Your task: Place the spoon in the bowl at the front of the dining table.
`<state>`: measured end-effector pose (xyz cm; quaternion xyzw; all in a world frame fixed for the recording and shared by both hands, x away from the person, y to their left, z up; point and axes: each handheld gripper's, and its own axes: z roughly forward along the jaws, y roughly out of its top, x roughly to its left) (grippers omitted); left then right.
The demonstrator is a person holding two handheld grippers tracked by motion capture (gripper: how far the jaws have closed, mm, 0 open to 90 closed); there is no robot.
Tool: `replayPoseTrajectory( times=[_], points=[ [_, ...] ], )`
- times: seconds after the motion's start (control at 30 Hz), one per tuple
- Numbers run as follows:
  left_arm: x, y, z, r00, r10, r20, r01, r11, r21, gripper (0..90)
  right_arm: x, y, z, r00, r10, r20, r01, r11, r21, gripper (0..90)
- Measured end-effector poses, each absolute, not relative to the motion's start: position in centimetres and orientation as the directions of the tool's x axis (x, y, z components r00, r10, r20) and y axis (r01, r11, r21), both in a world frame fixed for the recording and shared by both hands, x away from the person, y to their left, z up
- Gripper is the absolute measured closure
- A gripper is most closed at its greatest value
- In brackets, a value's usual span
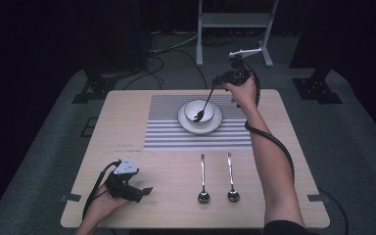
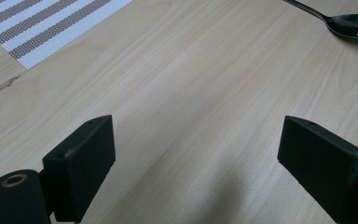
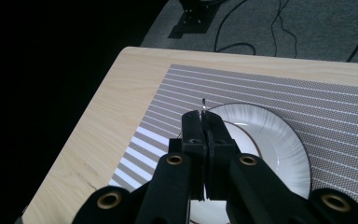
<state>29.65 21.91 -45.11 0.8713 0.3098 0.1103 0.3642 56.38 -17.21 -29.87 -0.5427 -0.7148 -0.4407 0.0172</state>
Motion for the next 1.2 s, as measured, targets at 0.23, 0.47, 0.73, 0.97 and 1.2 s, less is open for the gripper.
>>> replayPoseTrajectory(
  times=[0.23, 0.47, 0.73, 0.97, 1.2],
  points=[
    [29.7, 22.0, -45.1, 0.784, 0.619, -0.038, 0.461, -0.540, 0.704, 10.0, 56.7, -17.2, -29.7, -0.394, 0.776, 0.492, 0.783, 0.002, 0.622, 88.2],
    [29.7, 22.0, -45.1, 0.785, 0.618, -0.042, 0.462, -0.539, 0.705, 10.0, 57.0, -17.4, -30.1, -0.385, 0.789, 0.478, 0.773, -0.008, 0.635, 88.2],
    [29.7, 22.0, -45.1, 0.785, 0.618, -0.045, 0.464, -0.537, 0.705, 10.0, 57.3, -17.1, -30.7, -0.376, 0.797, 0.473, 0.775, -0.009, 0.632, 88.2],
    [29.6, 22.1, -45.2, 0.786, 0.617, -0.046, 0.463, -0.537, 0.705, 10.0, 57.5, -16.9, -32.1, -0.364, 0.802, 0.473, 0.786, -0.008, 0.618, 88.1],
    [29.6, 22.0, -45.2, 0.785, 0.617, -0.047, 0.465, -0.537, 0.704, 9.9, 57.5, -17.0, -32.9, -0.365, 0.804, 0.469, 0.790, 0.001, 0.613, 88.1]
  ],
)
